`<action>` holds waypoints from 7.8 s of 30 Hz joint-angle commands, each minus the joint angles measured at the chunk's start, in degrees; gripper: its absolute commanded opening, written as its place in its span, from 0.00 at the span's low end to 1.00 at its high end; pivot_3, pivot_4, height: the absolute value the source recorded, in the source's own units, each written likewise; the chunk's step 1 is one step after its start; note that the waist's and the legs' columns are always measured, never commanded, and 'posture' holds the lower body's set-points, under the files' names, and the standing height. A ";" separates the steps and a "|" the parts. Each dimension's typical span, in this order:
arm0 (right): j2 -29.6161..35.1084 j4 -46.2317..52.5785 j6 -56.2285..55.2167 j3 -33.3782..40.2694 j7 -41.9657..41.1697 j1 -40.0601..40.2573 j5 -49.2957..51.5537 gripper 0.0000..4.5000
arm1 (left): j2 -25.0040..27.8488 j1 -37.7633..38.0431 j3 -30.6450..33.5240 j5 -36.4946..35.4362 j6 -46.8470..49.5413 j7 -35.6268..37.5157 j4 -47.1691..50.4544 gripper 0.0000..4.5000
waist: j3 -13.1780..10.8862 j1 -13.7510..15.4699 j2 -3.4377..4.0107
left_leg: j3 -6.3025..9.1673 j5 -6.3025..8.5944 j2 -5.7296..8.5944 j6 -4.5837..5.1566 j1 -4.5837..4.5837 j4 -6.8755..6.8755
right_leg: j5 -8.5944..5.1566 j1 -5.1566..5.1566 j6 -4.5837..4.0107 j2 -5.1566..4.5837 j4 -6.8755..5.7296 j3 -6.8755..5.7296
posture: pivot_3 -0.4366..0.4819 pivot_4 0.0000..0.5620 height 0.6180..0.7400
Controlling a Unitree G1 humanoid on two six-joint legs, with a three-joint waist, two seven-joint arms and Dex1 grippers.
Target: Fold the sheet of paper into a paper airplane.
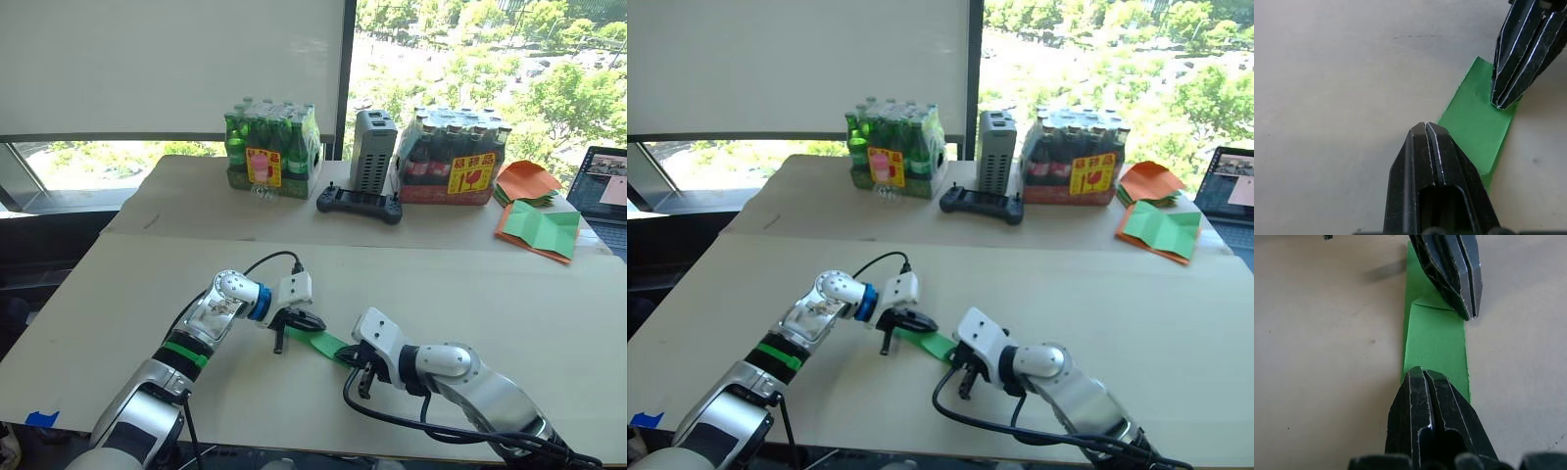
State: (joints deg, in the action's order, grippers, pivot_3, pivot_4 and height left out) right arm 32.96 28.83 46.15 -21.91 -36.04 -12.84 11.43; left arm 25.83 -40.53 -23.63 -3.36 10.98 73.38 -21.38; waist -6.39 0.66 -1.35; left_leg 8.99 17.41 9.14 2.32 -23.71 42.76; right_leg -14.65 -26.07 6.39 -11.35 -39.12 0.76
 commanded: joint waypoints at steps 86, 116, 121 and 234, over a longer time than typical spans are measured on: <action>-0.88 11.12 -11.29 9.77 -6.85 9.99 12.66 1.00 | 6.96 43.46 35.87 -33.18 31.71 -30.18 54.56 0.93 | -0.32 0.09 0.21 | -0.04 -0.01 -0.06 -0.09 0.04 -0.16 | -0.01 -0.11 -0.04 0.09 -0.06 0.11 | 0.48 0.27 0.47; -7.23 -6.30 -9.38 12.96 -4.02 0.28 14.57 1.00 | 7.16 41.61 33.23 -37.41 31.91 -35.13 57.35 1.00 | -0.37 0.01 0.28 | -0.03 0.00 -0.06 -0.14 0.05 -0.24 | -0.01 -0.16 -0.05 0.11 -0.06 0.12 | 0.48 0.27 0.47; -8.24 -3.02 -8.73 16.74 -6.02 -0.78 20.91 1.00 | 7.78 40.43 33.62 -38.66 32.88 -35.08 56.57 1.00 | -0.40 0.04 0.31 | -0.03 -0.01 -0.07 -0.15 0.04 -0.25 | -0.01 -0.17 -0.05 0.11 -0.07 0.12 | 0.48 0.27 0.47; -3.82 -22.80 -1.73 39.34 24.11 -6.87 -2.37 0.01 | 14.27 32.98 20.99 -31.88 21.99 -26.90 58.41 1.00 | -0.61 -0.16 0.63 | -0.21 -0.06 -0.06 -0.22 0.05 -0.39 | -0.01 -0.23 -0.09 0.08 -0.09 0.28 | 0.48 0.27 0.47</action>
State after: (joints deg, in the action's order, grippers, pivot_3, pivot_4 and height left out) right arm 28.05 5.29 44.17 16.51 -11.91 -19.25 9.19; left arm 40.11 -7.82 -2.82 -35.84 34.93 45.68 36.75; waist -7.00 0.50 -0.72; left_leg 8.78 17.35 9.08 2.11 -23.66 42.37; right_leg -14.66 -26.30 6.30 -11.27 -39.21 1.04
